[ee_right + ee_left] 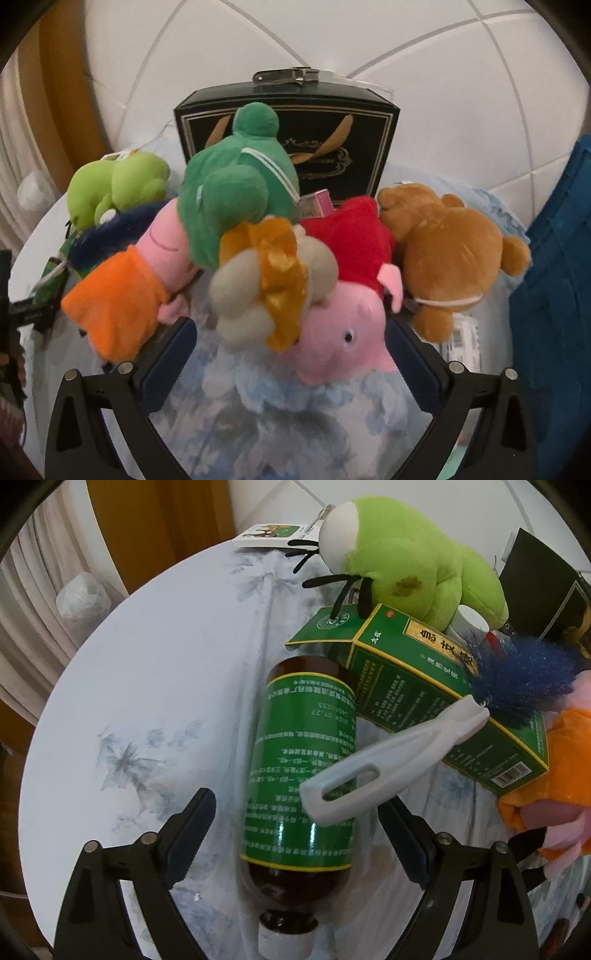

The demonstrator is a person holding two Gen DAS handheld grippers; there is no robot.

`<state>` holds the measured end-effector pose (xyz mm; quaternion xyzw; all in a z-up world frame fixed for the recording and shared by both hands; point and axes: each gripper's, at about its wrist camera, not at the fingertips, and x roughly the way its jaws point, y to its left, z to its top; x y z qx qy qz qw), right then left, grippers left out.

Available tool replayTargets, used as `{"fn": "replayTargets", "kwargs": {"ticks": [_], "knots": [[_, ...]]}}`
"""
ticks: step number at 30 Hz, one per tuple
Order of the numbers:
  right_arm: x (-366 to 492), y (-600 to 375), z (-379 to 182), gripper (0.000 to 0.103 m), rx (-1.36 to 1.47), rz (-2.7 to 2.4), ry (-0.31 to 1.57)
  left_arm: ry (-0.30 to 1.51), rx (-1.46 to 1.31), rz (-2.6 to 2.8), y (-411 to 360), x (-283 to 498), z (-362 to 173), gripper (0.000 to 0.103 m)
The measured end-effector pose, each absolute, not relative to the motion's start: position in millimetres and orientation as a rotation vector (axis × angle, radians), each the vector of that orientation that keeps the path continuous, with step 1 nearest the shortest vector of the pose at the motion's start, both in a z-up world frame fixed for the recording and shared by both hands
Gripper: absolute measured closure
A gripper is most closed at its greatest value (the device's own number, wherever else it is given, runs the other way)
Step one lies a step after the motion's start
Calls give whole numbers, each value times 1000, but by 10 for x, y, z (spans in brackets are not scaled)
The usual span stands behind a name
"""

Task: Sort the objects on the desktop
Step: 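Grasp the brown green-label bottle with the left tool while the right tool grasps the yellow-hat plush, then lift the bottle and yellow-hat plush and carry them over the blue bin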

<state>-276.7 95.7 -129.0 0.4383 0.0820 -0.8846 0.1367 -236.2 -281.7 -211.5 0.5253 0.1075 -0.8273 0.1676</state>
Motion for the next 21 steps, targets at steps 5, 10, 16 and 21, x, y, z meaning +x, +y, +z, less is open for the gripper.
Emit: {"fn": "replayTargets", "kwargs": {"ticks": [5,10,16,21], "knots": [[-2885,964,-1330,10,1271,-2584,188,332,1487,-2350,-2808,-2354,-2115,43],[-2893,952,-1354,74,1280,-2571,179,315,1493,-2354,-2788,-2306,-2103,50],[-2740,1036,-1249,84,1247,-2571,131,302,1503,-2379,-2655,-2049,-2005,51],[-2503,1137,-1108,86,1215,-2570,111,266,1503,-2435,-2435,-1801,-1851,51]]}}
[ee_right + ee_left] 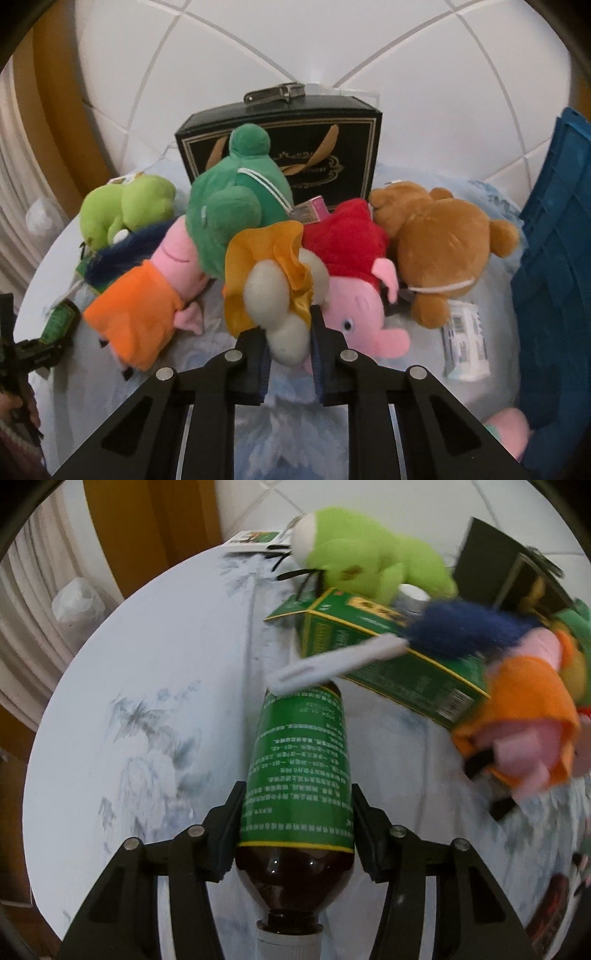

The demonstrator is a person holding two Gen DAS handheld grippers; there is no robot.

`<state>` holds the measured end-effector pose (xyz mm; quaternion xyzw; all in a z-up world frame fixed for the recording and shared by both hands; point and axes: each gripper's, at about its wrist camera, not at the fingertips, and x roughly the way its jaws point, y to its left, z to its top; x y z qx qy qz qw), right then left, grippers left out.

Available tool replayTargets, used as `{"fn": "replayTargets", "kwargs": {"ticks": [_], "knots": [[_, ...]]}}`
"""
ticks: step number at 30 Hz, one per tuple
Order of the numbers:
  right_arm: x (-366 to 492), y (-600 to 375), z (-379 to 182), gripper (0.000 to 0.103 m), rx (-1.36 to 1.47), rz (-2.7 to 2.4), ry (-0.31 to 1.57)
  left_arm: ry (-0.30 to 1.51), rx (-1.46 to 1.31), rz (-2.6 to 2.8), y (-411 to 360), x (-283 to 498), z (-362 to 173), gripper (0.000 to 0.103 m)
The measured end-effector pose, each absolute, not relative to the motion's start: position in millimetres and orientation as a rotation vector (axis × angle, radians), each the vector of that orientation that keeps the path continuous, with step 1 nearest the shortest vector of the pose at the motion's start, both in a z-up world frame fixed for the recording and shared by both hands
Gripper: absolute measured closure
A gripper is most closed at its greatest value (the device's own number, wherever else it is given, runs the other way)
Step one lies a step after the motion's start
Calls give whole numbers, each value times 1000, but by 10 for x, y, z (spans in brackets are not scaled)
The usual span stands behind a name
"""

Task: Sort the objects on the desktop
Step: 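Lift the bottle and yellow-hat plush and carry them over the blue bin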

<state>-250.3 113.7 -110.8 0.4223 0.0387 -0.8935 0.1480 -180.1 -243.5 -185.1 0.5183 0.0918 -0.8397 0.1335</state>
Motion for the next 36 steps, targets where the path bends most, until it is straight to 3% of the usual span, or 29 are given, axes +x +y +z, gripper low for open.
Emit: {"fn": "replayTargets", "kwargs": {"ticks": [22,36], "knots": [[-575,1855,-238,86,994,-2671,59,10,1420,-2920,-829,-813,-853,52],[118,2491,455,86,736,-2828,39,-104,1180,-3237,181,-552,-89,52]]}}
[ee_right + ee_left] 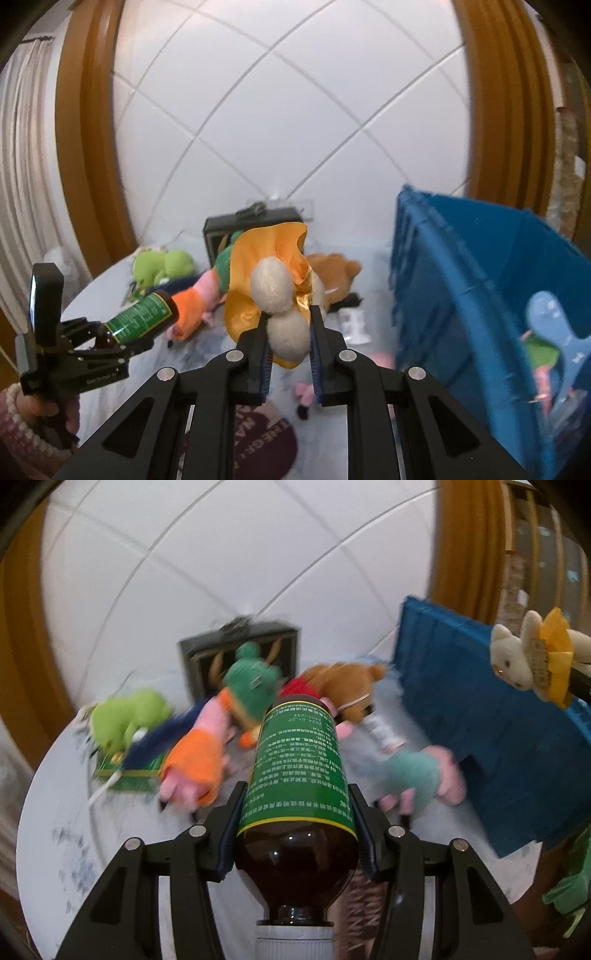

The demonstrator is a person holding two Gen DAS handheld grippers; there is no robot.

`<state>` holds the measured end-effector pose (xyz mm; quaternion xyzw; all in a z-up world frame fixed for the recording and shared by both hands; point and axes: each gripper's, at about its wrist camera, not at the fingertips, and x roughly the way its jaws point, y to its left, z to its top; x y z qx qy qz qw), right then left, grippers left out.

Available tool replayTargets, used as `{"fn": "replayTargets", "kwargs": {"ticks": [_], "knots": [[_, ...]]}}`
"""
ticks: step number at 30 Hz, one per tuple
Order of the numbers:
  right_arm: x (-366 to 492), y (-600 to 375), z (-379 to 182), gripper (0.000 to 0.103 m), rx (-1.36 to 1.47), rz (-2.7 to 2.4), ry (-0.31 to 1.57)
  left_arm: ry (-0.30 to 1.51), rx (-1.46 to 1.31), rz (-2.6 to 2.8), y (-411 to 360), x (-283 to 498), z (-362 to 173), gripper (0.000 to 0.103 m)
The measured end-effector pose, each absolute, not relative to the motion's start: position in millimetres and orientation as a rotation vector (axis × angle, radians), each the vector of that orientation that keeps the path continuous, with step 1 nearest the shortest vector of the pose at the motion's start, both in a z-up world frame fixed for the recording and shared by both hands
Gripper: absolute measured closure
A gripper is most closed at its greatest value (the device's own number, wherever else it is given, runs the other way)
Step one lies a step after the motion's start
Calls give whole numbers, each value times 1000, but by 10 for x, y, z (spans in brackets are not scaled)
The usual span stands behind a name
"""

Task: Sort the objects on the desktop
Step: 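Lift the bottle and yellow-hat plush and carry them over the blue bin, then open both tools to drop the bottle and plush into the bin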

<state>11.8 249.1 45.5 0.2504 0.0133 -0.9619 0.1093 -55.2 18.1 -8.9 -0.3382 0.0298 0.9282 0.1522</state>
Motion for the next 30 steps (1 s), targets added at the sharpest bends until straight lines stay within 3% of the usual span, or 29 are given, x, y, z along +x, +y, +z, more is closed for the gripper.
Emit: {"fn": "replayTargets", "kwargs": {"ticks": [15,30], "knots": [[708,3675,1064,86,522,-3130,-41,168,-595,2513,1624,-292,799,52],[1023,4876,996,86,586,-3328,-142,309,-488,2276,3254,165,1161,52]]}}
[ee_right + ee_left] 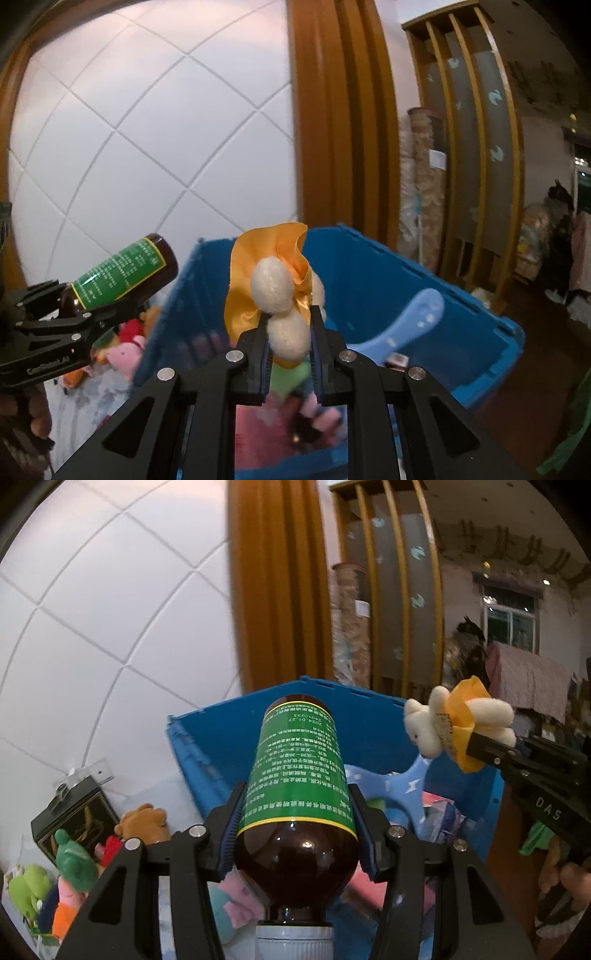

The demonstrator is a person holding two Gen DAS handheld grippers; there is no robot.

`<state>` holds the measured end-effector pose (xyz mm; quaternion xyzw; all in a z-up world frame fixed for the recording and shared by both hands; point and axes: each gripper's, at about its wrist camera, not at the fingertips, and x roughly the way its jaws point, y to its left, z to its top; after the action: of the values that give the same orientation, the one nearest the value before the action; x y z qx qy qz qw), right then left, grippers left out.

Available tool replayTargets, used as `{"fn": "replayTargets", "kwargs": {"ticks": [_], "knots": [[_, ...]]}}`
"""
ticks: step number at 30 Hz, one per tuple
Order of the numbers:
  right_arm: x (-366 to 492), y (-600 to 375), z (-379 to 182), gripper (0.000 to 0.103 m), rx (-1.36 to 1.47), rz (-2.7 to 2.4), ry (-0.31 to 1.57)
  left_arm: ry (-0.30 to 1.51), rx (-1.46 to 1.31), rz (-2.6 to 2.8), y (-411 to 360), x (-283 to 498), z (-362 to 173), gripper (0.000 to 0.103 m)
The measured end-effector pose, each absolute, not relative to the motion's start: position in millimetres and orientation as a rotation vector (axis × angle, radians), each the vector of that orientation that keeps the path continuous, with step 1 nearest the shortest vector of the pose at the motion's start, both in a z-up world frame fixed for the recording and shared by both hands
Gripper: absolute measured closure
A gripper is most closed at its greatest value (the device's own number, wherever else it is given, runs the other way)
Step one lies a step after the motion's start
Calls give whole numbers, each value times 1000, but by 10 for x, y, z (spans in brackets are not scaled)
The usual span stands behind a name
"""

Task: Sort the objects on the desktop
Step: 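Open both tools to drop the bottle and plush into the bin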

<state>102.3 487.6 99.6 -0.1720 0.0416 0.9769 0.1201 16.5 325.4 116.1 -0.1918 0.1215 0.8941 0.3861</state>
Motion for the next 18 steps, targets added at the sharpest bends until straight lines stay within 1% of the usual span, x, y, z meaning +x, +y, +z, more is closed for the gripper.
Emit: {"fn": "replayTargets", "kwargs": {"ticks": [7,18], "knots": [[1005,5247,890,86,-544,2810,130,365,-503,2225,3606,283,1145,52],[896,5599,635,86,-697,2735,164,440,-557,2195,3878,347,1038,52]]}}
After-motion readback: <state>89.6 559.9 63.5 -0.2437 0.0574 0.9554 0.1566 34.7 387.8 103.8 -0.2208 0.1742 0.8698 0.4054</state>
